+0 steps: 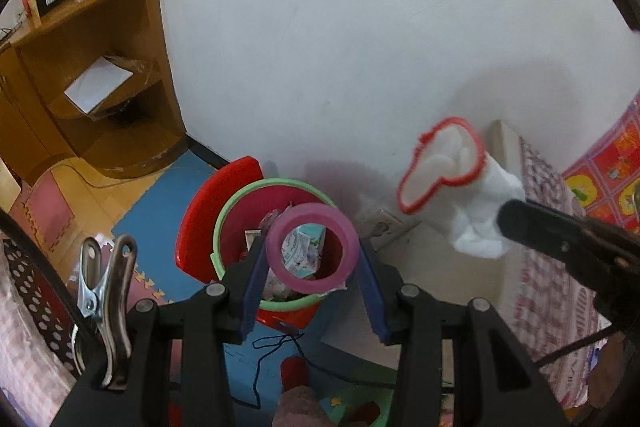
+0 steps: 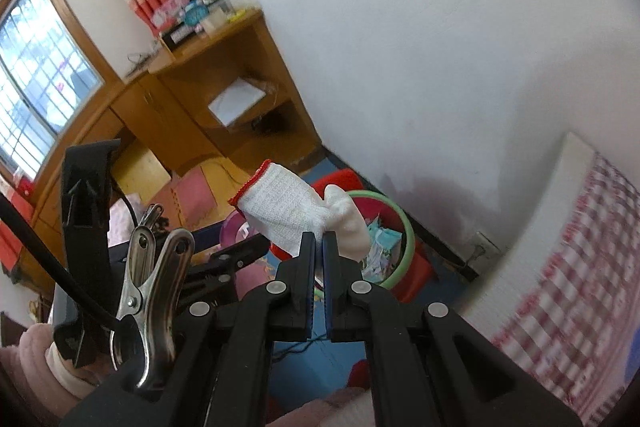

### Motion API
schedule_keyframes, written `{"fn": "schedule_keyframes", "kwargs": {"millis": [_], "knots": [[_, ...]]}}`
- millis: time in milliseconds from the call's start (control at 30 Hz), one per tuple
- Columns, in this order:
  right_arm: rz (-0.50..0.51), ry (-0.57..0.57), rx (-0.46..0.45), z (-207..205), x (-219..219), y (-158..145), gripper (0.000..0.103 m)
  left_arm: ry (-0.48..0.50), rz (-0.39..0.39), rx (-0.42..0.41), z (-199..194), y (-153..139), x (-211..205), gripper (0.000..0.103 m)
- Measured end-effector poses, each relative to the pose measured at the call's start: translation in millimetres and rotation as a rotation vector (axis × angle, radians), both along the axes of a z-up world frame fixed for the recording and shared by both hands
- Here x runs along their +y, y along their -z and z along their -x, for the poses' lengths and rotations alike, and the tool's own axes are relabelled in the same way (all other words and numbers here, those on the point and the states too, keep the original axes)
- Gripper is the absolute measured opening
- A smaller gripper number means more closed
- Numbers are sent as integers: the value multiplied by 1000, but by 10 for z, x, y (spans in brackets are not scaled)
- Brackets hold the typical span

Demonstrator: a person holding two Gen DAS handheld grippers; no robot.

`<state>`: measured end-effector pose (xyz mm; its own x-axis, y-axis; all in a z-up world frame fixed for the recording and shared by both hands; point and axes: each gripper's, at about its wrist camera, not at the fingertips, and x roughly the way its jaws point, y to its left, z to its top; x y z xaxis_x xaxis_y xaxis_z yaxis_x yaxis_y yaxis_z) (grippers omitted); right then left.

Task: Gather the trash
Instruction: 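Lift the pink ring and white glove and carry them to the red bucket, then open both tools to drop the ring and glove into the bucket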

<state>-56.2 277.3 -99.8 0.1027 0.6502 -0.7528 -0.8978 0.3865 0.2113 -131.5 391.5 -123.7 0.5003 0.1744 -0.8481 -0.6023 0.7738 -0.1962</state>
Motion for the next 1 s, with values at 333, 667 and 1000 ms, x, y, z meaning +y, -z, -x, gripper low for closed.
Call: {"fn": "schedule_keyframes", "kwargs": {"millis": [333,667,1000], "knots": [[159,-13,43,-326,768,691,4,-24,87,47,-169,850,444,45],[312,-15,93,-702,1372,1391,5,-52,172,121,-359,1644,686,46],[459,6,130,-947,1692,2060,5,-59,212,219,-547,2263,731,46]]}}
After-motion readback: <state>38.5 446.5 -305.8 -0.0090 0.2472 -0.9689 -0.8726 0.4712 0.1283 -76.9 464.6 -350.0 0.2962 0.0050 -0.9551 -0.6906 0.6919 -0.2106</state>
